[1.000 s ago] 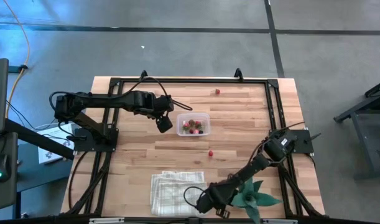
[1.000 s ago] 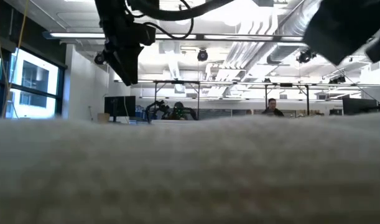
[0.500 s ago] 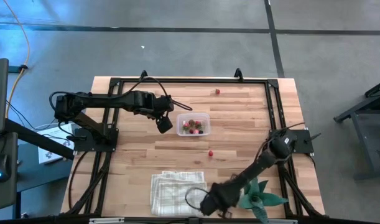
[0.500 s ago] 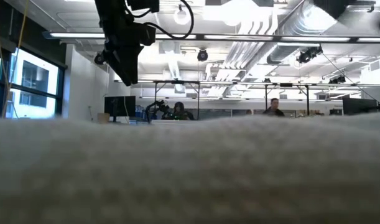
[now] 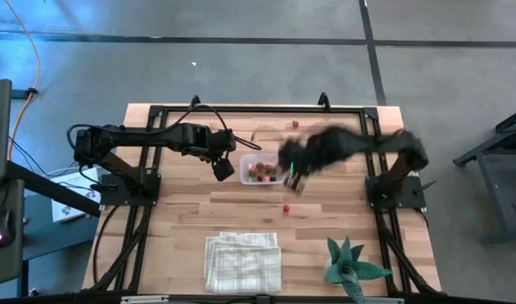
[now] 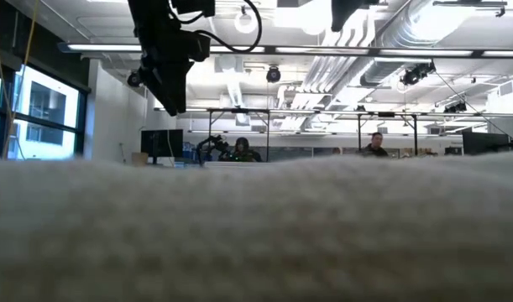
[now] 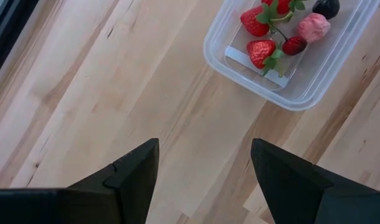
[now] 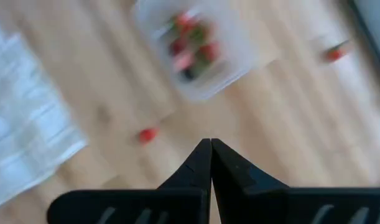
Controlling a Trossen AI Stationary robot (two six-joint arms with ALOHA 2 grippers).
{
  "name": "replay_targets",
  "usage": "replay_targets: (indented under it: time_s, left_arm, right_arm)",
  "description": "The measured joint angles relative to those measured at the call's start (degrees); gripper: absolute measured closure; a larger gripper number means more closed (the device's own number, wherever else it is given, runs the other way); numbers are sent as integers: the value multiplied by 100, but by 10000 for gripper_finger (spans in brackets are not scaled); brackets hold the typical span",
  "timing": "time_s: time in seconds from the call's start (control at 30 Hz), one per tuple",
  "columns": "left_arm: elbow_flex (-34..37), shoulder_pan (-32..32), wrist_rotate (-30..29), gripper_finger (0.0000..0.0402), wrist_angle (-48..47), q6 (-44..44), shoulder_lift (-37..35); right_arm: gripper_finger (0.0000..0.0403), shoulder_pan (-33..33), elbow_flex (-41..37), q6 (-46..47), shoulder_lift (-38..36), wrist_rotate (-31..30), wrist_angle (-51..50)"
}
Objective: Pick and placing Produce into tupperware
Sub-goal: Put the red peach into the transparent bin
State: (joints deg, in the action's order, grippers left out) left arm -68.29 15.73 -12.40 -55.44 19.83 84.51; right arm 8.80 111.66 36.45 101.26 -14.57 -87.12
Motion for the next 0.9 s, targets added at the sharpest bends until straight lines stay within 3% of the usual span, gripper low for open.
replay_targets:
  time_s: [0.23,0.47,0.67,0.9]
  left_arm:
    - [0,0,-2,158,2,-7,0]
    - [0,0,-2,158,0,-6,0]
    - [0,2,-69,158,8,254,0]
    - [0,2,-72,158,283,861,0]
  right_arm:
    - [402,-2173,2,-2217,-339,341,485]
    - [362,-3514,2,-3891,58,1186,931]
    - [306,-4175,2,-4561,568,1292,864]
    - [271,-4272,2,-4982,1567,1412,1477]
